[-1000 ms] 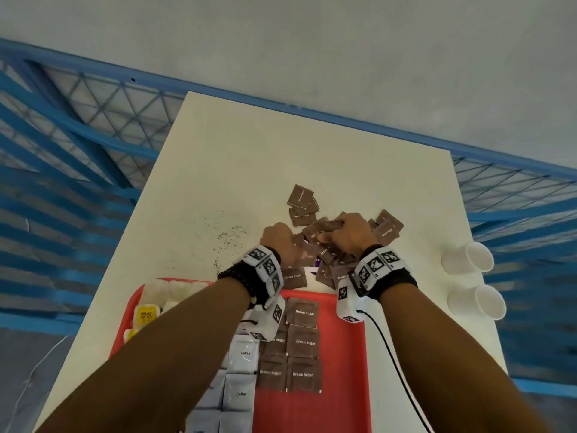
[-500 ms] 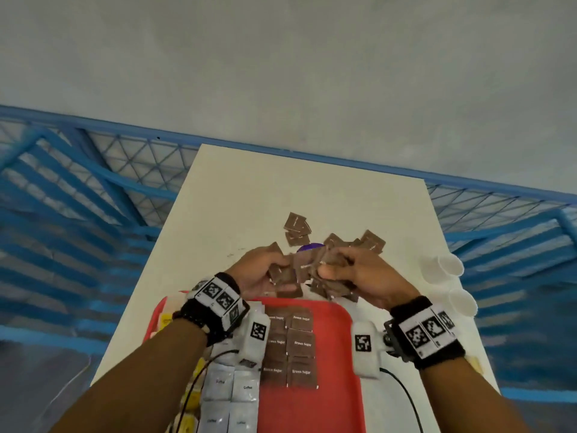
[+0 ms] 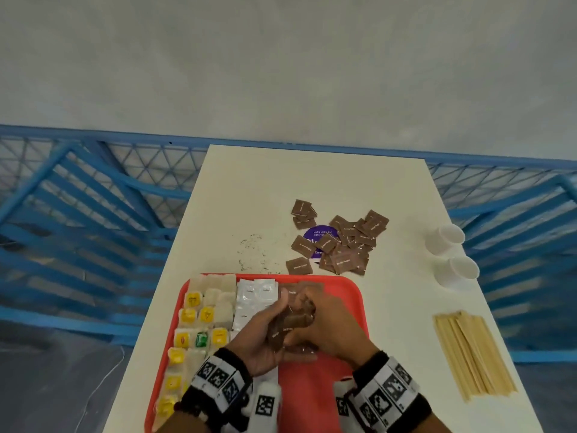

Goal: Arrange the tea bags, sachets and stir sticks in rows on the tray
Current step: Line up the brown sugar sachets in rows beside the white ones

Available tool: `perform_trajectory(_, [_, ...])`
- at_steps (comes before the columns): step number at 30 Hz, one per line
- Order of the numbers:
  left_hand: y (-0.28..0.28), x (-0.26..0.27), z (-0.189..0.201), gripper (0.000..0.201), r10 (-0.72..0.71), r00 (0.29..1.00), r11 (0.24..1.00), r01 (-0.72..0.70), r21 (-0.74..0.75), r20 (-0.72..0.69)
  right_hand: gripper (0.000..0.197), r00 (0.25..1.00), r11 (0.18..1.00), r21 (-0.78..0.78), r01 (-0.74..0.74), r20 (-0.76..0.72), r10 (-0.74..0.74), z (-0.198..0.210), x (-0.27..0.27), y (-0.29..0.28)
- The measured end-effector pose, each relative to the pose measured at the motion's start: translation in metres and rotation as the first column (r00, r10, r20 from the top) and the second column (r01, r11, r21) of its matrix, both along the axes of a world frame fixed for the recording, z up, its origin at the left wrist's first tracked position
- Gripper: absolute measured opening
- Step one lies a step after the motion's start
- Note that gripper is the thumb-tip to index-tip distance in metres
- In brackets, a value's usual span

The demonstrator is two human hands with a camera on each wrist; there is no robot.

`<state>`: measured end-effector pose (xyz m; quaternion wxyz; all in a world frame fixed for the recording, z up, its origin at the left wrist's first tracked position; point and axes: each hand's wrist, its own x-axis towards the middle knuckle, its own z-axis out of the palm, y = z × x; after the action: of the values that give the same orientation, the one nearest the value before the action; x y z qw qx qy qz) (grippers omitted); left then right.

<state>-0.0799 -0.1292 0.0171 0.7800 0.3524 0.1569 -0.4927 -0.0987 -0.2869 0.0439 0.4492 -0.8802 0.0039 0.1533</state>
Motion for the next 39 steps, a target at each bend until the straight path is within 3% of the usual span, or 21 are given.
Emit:
perform_trajectory(2, [0.000, -0.004, 0.001, 0.033, -0.041, 0.997, 0.998, 0.038, 0.052, 0.063, 0.053, 1.000, 1.000, 0.009, -0.013, 0.016, 0.013, -0.002, -0.005, 0.003])
perform_trajectory(6, [0.004, -0.006, 0.001, 0.034, -0.018, 0.997, 0.991, 0.006, 0.135, 0.082, 0.055, 0.997, 0.997, 0.007, 0.074, -0.001, -0.074, -0.003, -0.010, -0.005])
perform_trajectory(8, [0.009, -0.005, 0.000, 0.038, 0.015, 0.996, 0.990, -0.027, 0.137, 0.084, 0.048, 0.984, 0.977, 0.146, 0.153, -0.115, -0.136, 0.001, -0.014, -0.014])
perform_trajectory(11, [0.015, -0.006, 0.002, 0.027, 0.053, 0.993, 0.993, -0.063, 0.100, 0.101, 0.037, 0.962, 0.898, 0.370, 0.236, -0.221, -0.162, 0.003, -0.024, -0.021])
perform_trajectory(13, [0.018, -0.007, 0.003, 0.026, 0.061, 0.991, 0.994, -0.071, 0.086, 0.119, 0.026, 0.944, 0.851, 0.426, 0.308, -0.251, -0.215, 0.001, -0.028, -0.024])
perform_trajectory(18, [0.028, -0.008, 0.004, 0.029, 0.050, 0.979, 0.982, -0.084, 0.168, 0.199, 0.011, 0.911, 0.807, 0.434, 0.400, -0.279, -0.302, -0.007, -0.039, -0.035])
perform_trajectory(22, [0.032, -0.013, 0.006, 0.020, -0.165, 0.930, 0.929, 0.034, 0.368, 0.330, 0.011, 0.903, 0.804, 0.421, 0.420, -0.285, -0.322, -0.013, -0.048, -0.036])
perform_trajectory(24, [0.034, -0.020, 0.006, 0.009, -0.313, 0.878, 0.890, 0.137, 0.435, 0.362, 0.014, 0.903, 0.823, 0.388, 0.415, -0.284, -0.322, -0.018, -0.056, -0.035])
perform_trajectory(27, [0.034, -0.031, 0.004, 0.016, -0.434, 0.818, 0.862, 0.255, 0.437, 0.379, 0.015, 0.920, 0.872, 0.322, 0.369, -0.264, -0.291, -0.025, -0.065, -0.032])
perform_trajectory(30, [0.034, -0.040, -0.005, 0.016, -0.504, 0.769, 0.809, 0.261, 0.527, 0.394, 0.014, 0.962, 0.954, 0.192, 0.229, -0.196, -0.192, -0.033, -0.073, -0.027])
perform_trajectory(32, [0.036, -0.046, -0.015, 0.024, -0.571, 0.719, 0.754, 0.270, 0.598, 0.396, 0.015, 0.965, 0.964, 0.171, 0.204, -0.198, -0.169, -0.037, -0.078, -0.024])
perform_trajectory(36, [0.041, -0.059, -0.030, 0.017, -0.537, 0.779, 0.771, 0.298, 0.562, 0.324, 0.022, 0.915, 0.908, 0.211, 0.361, -0.271, -0.300, -0.047, -0.090, -0.025])
perform_trajectory(39, [0.043, -0.063, -0.038, 0.016, -0.510, 0.809, 0.783, 0.295, 0.548, 0.294, 0.022, 0.882, 0.871, 0.267, 0.413, -0.356, -0.309, -0.051, -0.096, -0.021])
